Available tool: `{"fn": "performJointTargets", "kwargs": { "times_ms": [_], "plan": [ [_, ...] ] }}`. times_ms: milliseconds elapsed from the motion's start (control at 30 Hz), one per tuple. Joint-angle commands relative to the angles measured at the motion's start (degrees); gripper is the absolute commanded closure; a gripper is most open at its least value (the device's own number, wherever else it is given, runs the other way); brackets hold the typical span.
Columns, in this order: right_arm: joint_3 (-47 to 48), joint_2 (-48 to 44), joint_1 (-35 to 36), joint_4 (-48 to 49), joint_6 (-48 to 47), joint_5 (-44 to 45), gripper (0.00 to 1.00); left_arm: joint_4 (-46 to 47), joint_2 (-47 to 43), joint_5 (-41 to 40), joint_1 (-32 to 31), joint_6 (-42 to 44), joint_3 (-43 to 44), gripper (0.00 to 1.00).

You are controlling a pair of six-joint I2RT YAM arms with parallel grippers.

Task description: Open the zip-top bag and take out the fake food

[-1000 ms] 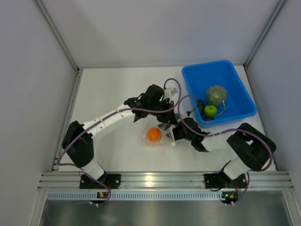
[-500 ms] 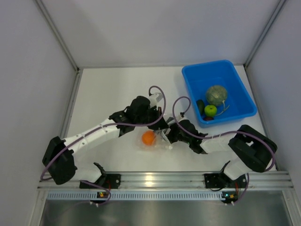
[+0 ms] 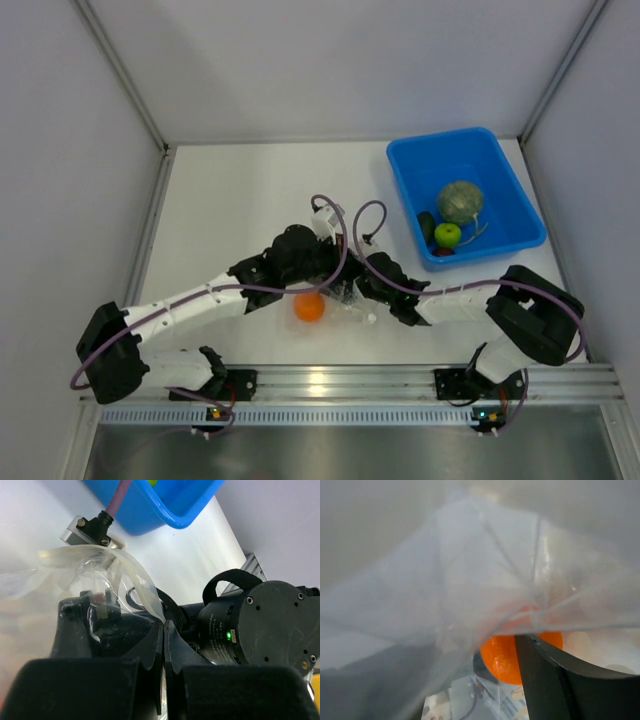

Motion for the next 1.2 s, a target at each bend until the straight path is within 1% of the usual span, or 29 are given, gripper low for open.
{"fn": "performJointTargets", "kwargs": {
  "times_ms": [0, 33, 67, 133, 167, 200, 300, 400, 500, 567, 700, 733, 833, 900, 933, 967, 1033, 1100, 1133, 1167],
  "plan": [
    [4.4, -0.5, 2.4, -2.3, -4.6, 0.7, 0.35, 6.4, -3.3, -6.8, -1.6, -0.5, -1.4, 1.0],
    [4.4, -1.0, 3.6, -2.9, -5.3, 1.0, 0.35, 6.5, -4.3, -7.8, -1.7, -0.9, -2.2, 1.0],
    [4.4, -1.3, 4.3, -3.8, -6.4, 1.3, 0.35, 6.4, -4.8, -10.9, -1.7, -0.8, -2.8, 1.0],
    [5.4, -2.1, 6.3, -9.5, -10.5, 2.5, 0.35, 6.4, -6.3, -12.9, -1.8, -0.4, -5.2, 1.0],
    [6.3, -2.4, 6.8, -11.6, -13.2, 4.6, 0.34, 6.4, -6.7, -14.3, -1.7, -0.1, -5.9, 1.0],
    [6.6, -2.7, 8.0, -15.6, -14.6, 5.0, 0.33, 6.4, -7.1, -14.9, -1.8, 0.0, -7.4, 1.0],
    [8.1, -2.8, 10.4, -21.4, -18.4, 7.0, 0.3, 6.5, -8.0, -16.5, -1.8, 0.1, -9.5, 1.0],
    [9.1, -1.2, 12.4, -24.8, -20.7, 7.0, 0.27, 6.4, -8.3, -17.7, -1.8, -0.3, -10.7, 1.0],
    [9.2, 0.0, 13.5, -26.4, -22.0, 6.1, 0.24, 6.4, -8.3, -17.8, -1.8, -0.3, -12.0, 1.0],
    [8.9, 0.2, 13.8, -26.7, -23.3, 4.1, 0.19, 6.4, -8.2, -17.8, -1.8, 0.0, -12.6, 1.0],
    [9.5, 0.8, 15.0, -26.7, -24.3, 0.8, 0.17, 6.4, -7.7, -17.6, -1.7, -0.2, -14.0, 1.0],
    [9.4, 0.8, 15.2, -26.0, -24.2, 0.2, 0.15, 6.4, -7.8, -17.8, -1.8, -0.5, -14.3, 1.0],
    [6.8, 0.6, 15.4, -19.1, -20.7, -2.2, 0.15, 6.8, -9.0, -17.9, -1.8, -0.6, -15.8, 1.0],
    [4.5, -0.8, 15.6, -15.6, -17.5, -0.3, 0.16, 7.8, -10.2, -16.9, -1.8, -0.6, -17.4, 1.0],
    [4.1, -1.6, 15.5, -15.7, -16.9, 1.3, 0.16, 8.4, -10.6, -16.2, -1.8, -0.5, -17.7, 1.0],
    [3.5, -2.3, 15.5, -16.1, -16.0, 5.4, 0.16, 8.4, -10.9, -14.3, -1.8, -0.3, -17.7, 1.0],
    [3.4, -4.8, 15.3, -19.3, -15.0, 8.9, 0.17, 8.3, -11.0, -12.7, -1.8, 0.5, -16.7, 1.0],
    [3.6, -7.4, 14.4, -21.7, -14.6, 14.6, 0.17, 8.3, -11.0, -10.7, -1.7, 1.0, -15.6, 1.0],
    [3.8, -8.4, 14.0, -26.0, -14.9, 16.8, 0.18, 8.2, -10.5, -9.9, -1.8, 1.0, -13.6, 1.0],
    [5.6, -9.1, 13.6, -29.2, -16.7, 21.7, 0.18, 8.2, -9.9, -9.7, -1.7, 1.2, -12.1, 1.0]
  ]
}}
